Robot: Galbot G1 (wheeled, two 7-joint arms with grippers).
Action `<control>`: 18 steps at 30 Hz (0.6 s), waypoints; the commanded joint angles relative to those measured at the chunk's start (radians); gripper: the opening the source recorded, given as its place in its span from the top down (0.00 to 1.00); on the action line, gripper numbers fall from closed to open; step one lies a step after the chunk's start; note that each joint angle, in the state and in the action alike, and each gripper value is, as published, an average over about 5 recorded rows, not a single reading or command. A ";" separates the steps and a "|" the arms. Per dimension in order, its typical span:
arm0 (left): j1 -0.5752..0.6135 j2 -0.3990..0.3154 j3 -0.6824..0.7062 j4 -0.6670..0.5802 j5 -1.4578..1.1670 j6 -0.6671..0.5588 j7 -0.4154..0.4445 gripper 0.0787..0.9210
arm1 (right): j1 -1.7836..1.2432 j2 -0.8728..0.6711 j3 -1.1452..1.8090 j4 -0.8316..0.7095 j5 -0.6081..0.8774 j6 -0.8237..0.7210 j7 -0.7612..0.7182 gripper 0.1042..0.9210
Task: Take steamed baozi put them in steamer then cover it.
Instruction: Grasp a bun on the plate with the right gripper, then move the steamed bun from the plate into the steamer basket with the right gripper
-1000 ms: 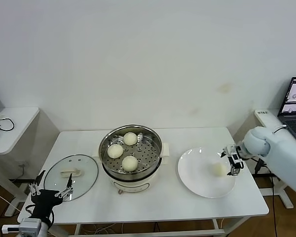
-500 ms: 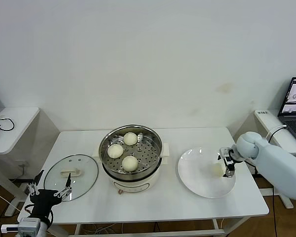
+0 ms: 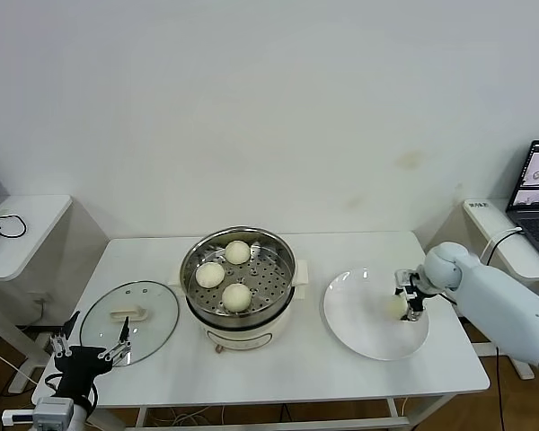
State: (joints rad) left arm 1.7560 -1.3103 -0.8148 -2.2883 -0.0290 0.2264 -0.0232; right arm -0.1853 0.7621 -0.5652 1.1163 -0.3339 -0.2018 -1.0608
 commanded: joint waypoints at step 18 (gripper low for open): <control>-0.017 0.012 0.009 -0.002 -0.001 0.002 0.001 0.12 | 0.631 0.019 -0.396 0.222 0.387 -0.143 -0.039 0.35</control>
State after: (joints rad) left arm 1.7396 -1.2998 -0.8067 -2.2915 -0.0297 0.2274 -0.0222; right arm 0.1117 0.7370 -0.7653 1.2466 -0.1504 -0.2829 -1.0961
